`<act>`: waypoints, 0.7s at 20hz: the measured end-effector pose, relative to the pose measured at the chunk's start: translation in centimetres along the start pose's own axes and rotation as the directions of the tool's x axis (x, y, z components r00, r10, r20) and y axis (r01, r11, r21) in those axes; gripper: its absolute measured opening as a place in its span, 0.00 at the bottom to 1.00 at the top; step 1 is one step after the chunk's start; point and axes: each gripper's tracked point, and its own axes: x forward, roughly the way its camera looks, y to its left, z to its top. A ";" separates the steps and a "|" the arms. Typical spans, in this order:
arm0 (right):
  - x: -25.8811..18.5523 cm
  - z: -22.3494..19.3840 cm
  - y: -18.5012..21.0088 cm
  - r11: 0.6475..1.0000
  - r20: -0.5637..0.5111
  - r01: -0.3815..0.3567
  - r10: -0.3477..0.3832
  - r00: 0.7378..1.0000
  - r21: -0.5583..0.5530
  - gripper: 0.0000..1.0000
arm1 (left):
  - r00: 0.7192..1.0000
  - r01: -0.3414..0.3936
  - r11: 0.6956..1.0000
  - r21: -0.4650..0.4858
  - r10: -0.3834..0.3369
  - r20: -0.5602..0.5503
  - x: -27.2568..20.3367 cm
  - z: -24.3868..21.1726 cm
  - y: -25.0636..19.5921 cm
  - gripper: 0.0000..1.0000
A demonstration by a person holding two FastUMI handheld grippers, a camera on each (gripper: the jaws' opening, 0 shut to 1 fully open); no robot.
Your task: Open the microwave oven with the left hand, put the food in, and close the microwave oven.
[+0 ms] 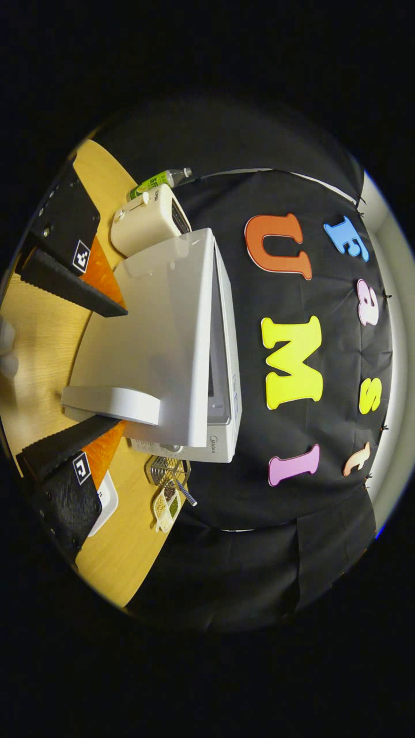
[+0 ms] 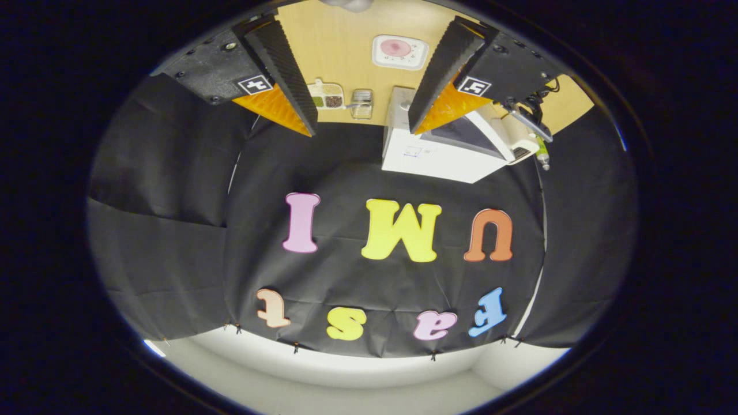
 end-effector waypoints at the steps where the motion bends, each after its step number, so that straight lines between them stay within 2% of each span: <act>1: 0.1 0.0 0.4 1.000 0.000 -0.011 0.011 1.000 0.000 1.00 | 1.000 -0.007 1.000 0.018 0.007 0.003 -0.5 -0.1 0.4 0.96; 6: 0.8 -0.8 2.5 0.998 -0.007 -0.063 0.063 0.998 0.008 1.00 | 1.000 -0.025 0.999 0.023 0.025 -0.009 -3.9 -1.2 3.5 0.96; 7: 1.0 -1.0 2.8 0.998 -0.010 -0.070 0.070 0.997 0.009 0.97 | 0.999 -0.033 0.999 0.023 0.034 -0.009 -4.7 -1.3 4.3 0.96; 8: 1.1 -1.4 3.2 0.997 -0.016 -0.079 0.079 0.997 0.009 1.00 | 0.999 -0.045 0.999 0.026 0.045 -0.013 -5.4 -1.6 5.2 0.96; 14: 1.9 -3.0 6.2 0.991 -0.037 -0.136 0.136 0.990 0.008 1.00 | 0.993 -0.115 0.992 0.059 0.117 -0.029 -9.0 -2.9 10.5 0.96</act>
